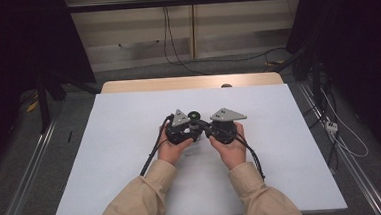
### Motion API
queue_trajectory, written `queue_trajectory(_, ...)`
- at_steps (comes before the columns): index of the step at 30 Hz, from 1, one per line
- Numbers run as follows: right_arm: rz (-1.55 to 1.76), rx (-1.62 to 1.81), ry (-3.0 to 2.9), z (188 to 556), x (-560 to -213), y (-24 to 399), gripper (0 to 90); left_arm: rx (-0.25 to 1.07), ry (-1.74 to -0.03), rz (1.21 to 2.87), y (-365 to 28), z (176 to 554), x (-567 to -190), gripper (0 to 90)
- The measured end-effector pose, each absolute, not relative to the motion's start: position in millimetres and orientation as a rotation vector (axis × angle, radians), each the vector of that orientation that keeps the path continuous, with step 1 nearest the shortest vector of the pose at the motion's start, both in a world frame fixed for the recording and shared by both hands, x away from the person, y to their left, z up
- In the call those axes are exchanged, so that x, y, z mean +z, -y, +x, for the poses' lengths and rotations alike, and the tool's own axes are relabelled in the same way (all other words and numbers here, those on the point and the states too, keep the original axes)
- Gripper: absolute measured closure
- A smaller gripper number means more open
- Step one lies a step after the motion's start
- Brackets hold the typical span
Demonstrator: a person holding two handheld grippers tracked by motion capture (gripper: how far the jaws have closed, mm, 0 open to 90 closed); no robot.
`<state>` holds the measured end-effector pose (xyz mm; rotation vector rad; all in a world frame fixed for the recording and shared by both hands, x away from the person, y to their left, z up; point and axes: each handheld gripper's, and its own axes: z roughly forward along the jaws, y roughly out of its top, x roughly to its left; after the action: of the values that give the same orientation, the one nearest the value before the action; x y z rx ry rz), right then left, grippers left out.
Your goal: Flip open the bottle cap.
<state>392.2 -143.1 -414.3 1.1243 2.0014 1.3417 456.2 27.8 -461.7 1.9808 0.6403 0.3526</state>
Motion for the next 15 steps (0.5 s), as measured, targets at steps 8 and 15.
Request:
queue_trajectory(8, 1.124, 1.341, -2.003, 392.6, -414.1, 143.2, 90.0, 0.351, -0.640, 1.977, -27.7, 456.4, -461.9, 53.3)
queue_trajectory(15, 1.122, 1.339, -2.004, 392.9, -413.9, 143.1, 90.0, 0.352, -0.641, 1.977, -27.7, 456.6, -461.9, 53.4)
